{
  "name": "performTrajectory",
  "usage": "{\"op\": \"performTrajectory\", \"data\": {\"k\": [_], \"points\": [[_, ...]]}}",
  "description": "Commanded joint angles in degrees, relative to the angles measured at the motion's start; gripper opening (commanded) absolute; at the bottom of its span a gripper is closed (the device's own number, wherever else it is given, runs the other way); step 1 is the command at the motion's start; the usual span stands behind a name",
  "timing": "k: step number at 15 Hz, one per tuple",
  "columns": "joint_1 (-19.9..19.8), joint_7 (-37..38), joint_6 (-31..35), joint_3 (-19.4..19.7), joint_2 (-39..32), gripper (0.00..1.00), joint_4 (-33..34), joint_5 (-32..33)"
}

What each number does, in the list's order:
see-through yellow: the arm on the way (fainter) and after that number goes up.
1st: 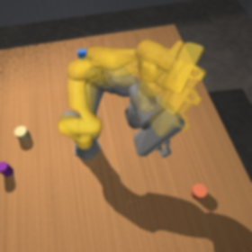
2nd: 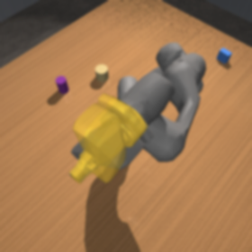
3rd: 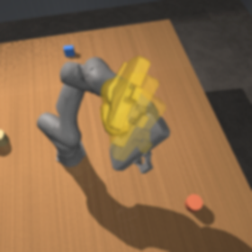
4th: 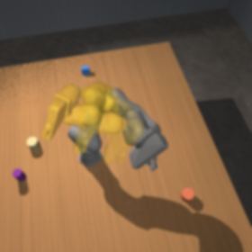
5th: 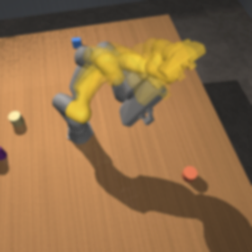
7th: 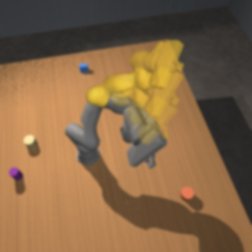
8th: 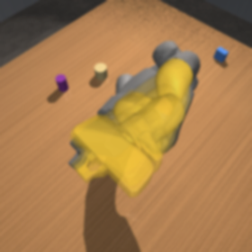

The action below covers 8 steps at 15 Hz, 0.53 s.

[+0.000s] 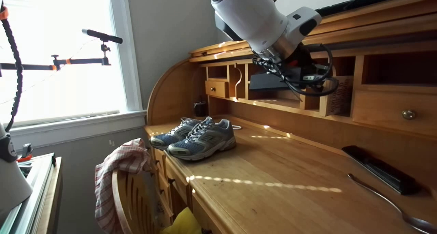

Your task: Move the book to the right side of the shelf.

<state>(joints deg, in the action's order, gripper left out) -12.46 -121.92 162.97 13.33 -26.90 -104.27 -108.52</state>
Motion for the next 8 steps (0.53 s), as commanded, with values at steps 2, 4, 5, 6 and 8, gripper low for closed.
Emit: {"op": "performTrajectory", "data": {"k": [2,4,5,6,8], "points": [[-0.4,-0.1,0.0,0.4,-2.5,0.00,3.1,0.5],[-0.5,-0.1,0.0,0.6,-2.7,0.00,3.6,0.4],[-0.5,-0.2,0.1,0.8,-2.9,0.00,4.0,0.3],[-0.6,-0.2,0.1,0.9,-3.2,0.00,4.3,0.3],[-0.6,-0.2,0.2,1.1,-3.6,0.00,5.0,0.3]]}}
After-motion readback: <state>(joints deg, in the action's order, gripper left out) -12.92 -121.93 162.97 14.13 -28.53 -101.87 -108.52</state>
